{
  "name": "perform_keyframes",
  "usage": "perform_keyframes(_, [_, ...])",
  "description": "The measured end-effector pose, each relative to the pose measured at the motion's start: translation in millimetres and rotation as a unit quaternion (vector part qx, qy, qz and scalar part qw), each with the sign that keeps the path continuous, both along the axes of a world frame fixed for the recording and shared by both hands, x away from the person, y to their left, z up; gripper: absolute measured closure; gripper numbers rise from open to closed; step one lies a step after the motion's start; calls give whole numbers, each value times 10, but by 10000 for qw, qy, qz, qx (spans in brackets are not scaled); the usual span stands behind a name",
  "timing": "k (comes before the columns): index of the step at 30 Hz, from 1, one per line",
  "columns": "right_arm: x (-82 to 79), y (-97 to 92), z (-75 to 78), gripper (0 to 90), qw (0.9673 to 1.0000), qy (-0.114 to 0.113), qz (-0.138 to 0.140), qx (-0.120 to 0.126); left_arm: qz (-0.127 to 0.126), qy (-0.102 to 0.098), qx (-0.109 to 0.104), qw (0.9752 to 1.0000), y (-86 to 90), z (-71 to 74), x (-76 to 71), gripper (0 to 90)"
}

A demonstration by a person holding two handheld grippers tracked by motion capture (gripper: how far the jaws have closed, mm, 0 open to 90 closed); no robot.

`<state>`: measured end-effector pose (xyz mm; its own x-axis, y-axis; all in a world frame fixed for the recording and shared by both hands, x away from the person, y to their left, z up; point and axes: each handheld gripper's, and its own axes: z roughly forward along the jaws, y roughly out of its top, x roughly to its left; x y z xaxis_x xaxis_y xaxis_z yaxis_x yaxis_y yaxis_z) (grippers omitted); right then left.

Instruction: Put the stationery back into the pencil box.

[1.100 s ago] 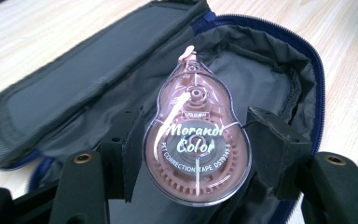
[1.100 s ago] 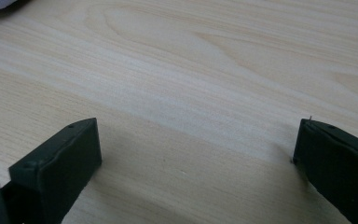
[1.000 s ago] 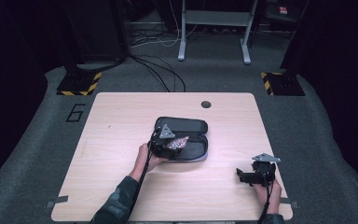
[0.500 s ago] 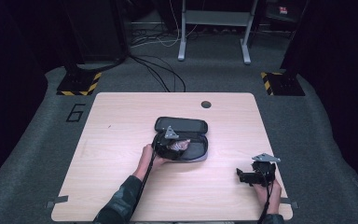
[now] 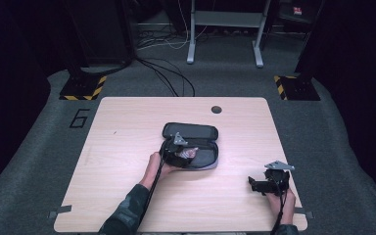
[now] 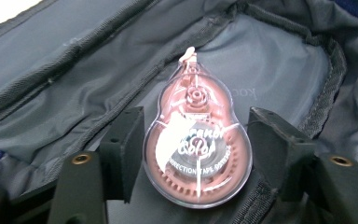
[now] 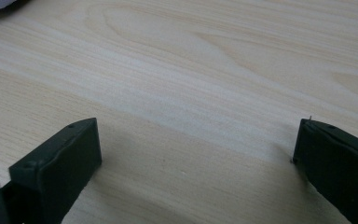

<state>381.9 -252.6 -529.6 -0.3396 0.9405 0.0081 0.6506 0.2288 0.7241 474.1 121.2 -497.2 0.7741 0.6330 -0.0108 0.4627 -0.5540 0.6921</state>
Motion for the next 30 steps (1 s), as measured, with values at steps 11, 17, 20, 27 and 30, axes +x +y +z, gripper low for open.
perform_keyframes(11, [0,0,0,2,10000,2,2,-1,38,-72,-283,9996,134,155,-83,166])
perform_keyframes(17, [0,0,0,2,10000,2,-1,1,22,-196,-345,9992,230,305,-213,152])
perform_keyframes(20, [0,0,0,3,10000,1,-1,1,51,-294,-302,9991,301,379,-311,147])
perform_keyframes(27, [2,2,-1,2,10000,-2,-9,-3,178,-535,-154,9983,514,498,-565,134])
perform_keyframes(30, [4,3,-1,2,10000,-4,-22,0,231,-544,-34,9982,671,507,-727,132])
